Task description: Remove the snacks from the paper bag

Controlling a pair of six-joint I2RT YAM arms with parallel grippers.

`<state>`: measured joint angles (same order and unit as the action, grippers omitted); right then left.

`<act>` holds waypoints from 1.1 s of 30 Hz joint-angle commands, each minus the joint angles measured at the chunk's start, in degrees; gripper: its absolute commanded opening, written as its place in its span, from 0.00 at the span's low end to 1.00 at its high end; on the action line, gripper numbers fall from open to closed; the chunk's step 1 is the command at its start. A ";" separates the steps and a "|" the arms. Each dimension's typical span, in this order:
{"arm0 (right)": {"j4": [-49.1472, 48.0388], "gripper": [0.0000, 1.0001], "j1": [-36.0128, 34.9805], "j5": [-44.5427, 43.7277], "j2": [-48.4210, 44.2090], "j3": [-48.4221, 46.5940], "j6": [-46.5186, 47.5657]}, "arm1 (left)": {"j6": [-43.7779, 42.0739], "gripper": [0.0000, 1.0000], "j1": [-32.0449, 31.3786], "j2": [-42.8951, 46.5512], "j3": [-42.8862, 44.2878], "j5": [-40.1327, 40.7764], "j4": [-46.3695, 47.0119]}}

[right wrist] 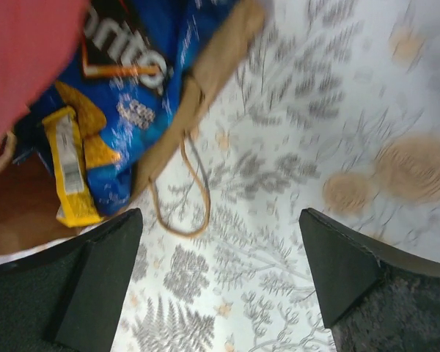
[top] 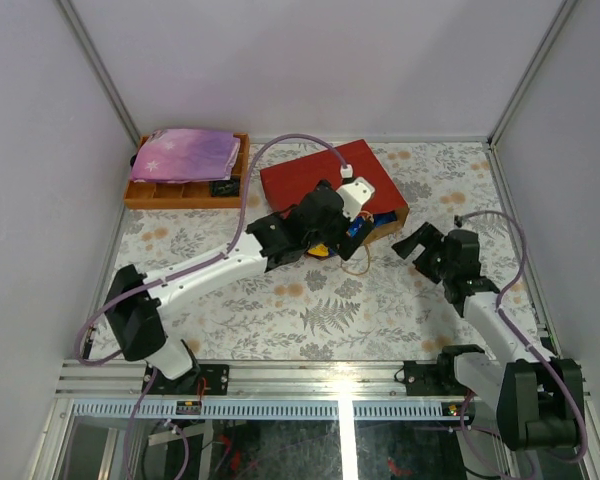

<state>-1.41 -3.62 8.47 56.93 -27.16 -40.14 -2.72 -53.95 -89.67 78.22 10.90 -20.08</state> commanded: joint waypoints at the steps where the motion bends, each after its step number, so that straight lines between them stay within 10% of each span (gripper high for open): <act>1: -19.22 0.94 -0.14 11.17 1.12 7.50 -15.77 | -4.94 1.00 0.26 -5.52 4.94 -0.37 6.14; 6: -33.59 0.85 -0.49 10.51 5.59 10.92 -25.17 | -6.37 0.97 0.41 -12.76 11.53 0.44 4.74; 15: -48.67 0.79 -5.49 7.67 23.24 7.53 -33.00 | -3.29 0.01 5.92 -17.94 17.97 -1.47 1.16; 33: -53.58 0.75 -20.60 -0.73 48.54 -10.12 -36.73 | -3.25 0.00 12.03 -21.92 20.10 -1.97 3.09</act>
<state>-51.05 -21.43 11.07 100.95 -33.91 -74.72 -6.04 -42.94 -110.69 96.03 9.41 -19.14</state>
